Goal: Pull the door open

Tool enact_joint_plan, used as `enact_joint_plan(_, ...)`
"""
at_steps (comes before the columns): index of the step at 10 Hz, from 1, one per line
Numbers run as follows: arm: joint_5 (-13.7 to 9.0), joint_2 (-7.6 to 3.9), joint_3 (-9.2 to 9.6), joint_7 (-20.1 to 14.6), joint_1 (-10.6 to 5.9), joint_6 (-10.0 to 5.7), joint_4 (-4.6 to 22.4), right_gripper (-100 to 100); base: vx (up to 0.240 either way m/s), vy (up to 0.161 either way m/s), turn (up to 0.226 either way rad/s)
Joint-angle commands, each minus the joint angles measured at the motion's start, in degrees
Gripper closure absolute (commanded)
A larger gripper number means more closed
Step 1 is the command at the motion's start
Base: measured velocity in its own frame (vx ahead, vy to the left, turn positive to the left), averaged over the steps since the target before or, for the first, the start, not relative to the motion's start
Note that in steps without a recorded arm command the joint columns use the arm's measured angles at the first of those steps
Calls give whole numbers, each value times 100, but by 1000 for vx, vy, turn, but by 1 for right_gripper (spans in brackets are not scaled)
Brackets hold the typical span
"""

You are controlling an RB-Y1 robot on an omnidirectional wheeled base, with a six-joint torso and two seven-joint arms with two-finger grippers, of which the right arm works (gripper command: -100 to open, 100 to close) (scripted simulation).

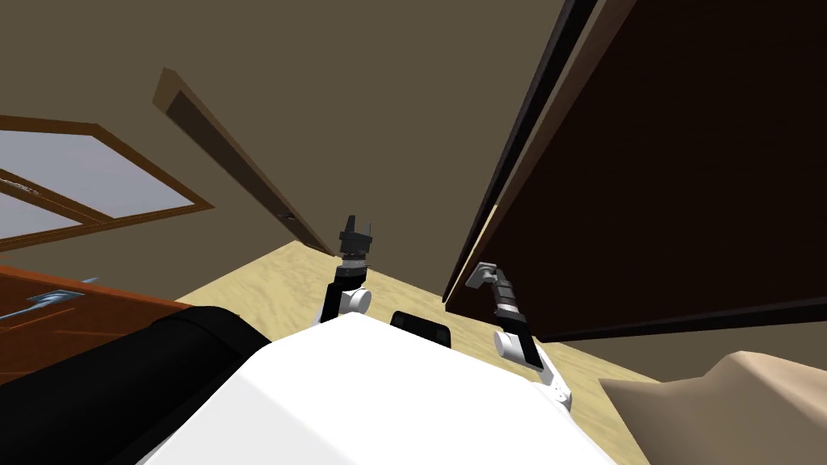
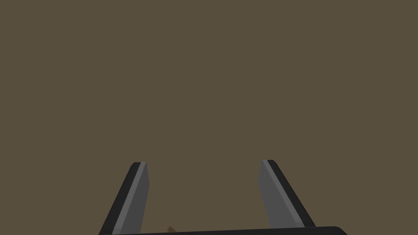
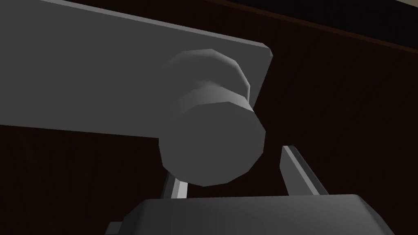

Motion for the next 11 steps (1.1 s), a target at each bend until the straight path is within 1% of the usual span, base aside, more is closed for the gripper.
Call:
enact_joint_plan(1,-286,83,215,-286,30,-78,-140,100,-81,-66,139)
enact_joint_plan(2,-404,83,215,-298,30,-78,-140,100,-59,-45,58)
enact_joint_plan(3,-628,91,277,-477,57,-82,-191,100,-58,-36,97)
enact_joint_plan(4,-668,91,277,-477,57,-82,-191,100,-49,-29,85)
enact_joint_plan(5,-932,99,339,-655,83,-86,-241,100,-59,-29,65)
enact_joint_plan(9,-932,99,339,-655,83,-86,-241,100,-15,-12,15)
enact_joint_plan(10,-1197,107,401,-834,110,-90,-291,100,-25,-15,103)
enact_joint_plan(11,-1197,107,401,-834,110,-90,-291,100,-36,-31,60)
